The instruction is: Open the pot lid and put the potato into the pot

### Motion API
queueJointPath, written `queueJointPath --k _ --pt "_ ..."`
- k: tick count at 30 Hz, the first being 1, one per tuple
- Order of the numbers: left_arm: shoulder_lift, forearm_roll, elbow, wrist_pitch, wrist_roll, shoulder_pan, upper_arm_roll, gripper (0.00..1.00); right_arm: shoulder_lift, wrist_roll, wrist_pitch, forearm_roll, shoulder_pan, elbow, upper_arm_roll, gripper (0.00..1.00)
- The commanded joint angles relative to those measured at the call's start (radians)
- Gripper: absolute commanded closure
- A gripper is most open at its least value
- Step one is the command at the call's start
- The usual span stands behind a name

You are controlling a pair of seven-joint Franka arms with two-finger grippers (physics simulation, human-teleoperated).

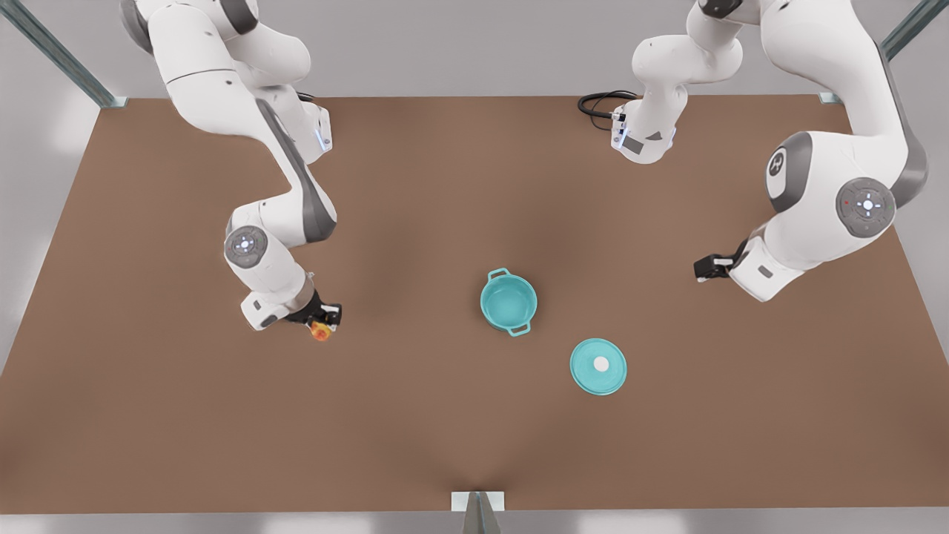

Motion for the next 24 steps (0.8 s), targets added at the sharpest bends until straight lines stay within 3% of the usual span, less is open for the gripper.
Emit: queueJointPath --k 1,8,10,24 --pt "0.000 -0.001 -0.002 0.020 0.037 0.000 0.000 0.00 0.015 0.462 -0.074 0.004 0.049 0.038 0.002 0.44" --pt "0.000 -0.009 -0.016 0.022 0.035 -0.003 -0.002 0.00 0.180 0.686 -0.103 0.124 0.272 0.283 0.005 0.43" --pt "-0.040 -0.029 0.016 -0.092 -0.006 0.005 0.004 0.00 0.219 0.748 -0.101 0.124 0.317 0.329 0.003 0.43" --pt "-0.064 -0.026 0.018 -0.167 0.071 -0.022 -0.066 0.00 0.544 0.963 -0.054 0.116 0.535 0.693 -0.043 0.43"
